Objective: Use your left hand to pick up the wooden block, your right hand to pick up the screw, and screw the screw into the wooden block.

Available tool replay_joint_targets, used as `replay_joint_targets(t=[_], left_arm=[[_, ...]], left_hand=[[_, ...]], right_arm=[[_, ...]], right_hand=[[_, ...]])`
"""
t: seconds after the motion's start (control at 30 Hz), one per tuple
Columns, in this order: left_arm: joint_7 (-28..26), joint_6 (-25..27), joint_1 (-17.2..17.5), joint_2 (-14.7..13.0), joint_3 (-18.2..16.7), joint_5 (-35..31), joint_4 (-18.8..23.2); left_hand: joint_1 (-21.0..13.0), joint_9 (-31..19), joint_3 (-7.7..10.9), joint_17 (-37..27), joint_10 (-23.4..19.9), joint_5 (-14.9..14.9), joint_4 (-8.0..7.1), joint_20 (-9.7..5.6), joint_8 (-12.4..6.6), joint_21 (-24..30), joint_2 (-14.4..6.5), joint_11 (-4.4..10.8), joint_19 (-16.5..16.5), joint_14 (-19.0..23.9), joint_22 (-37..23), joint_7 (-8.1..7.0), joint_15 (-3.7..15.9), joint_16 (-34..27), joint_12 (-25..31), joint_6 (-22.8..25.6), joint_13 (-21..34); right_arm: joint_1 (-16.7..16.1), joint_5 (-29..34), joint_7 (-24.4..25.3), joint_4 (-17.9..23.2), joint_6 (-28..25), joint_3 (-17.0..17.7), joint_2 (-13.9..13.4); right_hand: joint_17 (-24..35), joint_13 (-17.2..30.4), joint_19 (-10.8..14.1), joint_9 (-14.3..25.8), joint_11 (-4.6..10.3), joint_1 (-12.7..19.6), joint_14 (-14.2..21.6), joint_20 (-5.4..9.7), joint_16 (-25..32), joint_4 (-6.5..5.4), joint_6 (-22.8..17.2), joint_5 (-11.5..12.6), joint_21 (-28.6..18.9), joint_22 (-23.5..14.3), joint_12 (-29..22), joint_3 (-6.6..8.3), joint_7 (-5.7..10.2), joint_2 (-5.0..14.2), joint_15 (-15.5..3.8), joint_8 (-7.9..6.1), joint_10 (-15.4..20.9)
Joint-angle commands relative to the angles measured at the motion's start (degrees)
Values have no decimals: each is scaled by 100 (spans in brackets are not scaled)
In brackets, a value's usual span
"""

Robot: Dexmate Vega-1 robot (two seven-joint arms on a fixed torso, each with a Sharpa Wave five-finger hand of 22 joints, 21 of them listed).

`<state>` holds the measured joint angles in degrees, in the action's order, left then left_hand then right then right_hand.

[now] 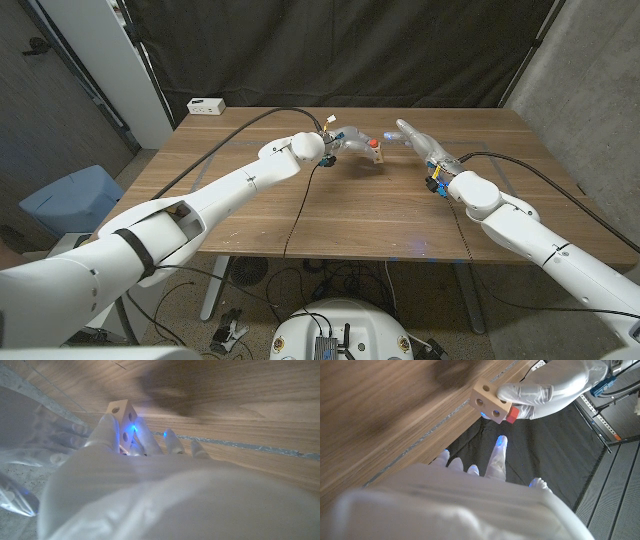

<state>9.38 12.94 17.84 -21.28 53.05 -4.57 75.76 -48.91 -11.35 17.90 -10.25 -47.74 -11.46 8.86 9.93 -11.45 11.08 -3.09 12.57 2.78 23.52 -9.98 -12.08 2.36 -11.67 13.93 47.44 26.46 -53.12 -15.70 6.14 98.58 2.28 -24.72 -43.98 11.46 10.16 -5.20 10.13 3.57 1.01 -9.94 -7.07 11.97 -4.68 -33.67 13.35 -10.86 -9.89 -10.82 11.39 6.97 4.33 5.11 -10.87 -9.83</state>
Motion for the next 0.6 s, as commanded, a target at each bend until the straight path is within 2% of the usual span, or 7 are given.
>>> replay_joint_targets(t=[0.03, 0.6], left_arm=[[14, -23, -20, 18, -9, -21, -47], [36, -63, -47, 67, 5, 0, -171]], left_hand=[[-12, -7, 15, -28, -24, -26, -25, 22, -28, 17, -48, -24, -9, 43, -21, 118, 320, -22, -11, 177, 24], [-4, -7, 11, -28, -27, -25, -28, 14, -24, 16, -47, -23, -10, 44, -22, 131, 319, -23, -17, 168, 51]], right_arm=[[217, -18, -58, -398, 76, -139, 183], [354, -72, -149, -581, 99, -277, 337]], right_hand=[[2, 10, 34, 15, -35, 59, -710, -4, 9, -24, -38, 39, -35, 1, -26, 4, -9, 1, 27, -3, -2], [1, 10, 38, 15, -37, 61, -698, 1, 9, -33, -45, 42, -33, 1, -22, -3, -18, -5, 25, -2, 5]])
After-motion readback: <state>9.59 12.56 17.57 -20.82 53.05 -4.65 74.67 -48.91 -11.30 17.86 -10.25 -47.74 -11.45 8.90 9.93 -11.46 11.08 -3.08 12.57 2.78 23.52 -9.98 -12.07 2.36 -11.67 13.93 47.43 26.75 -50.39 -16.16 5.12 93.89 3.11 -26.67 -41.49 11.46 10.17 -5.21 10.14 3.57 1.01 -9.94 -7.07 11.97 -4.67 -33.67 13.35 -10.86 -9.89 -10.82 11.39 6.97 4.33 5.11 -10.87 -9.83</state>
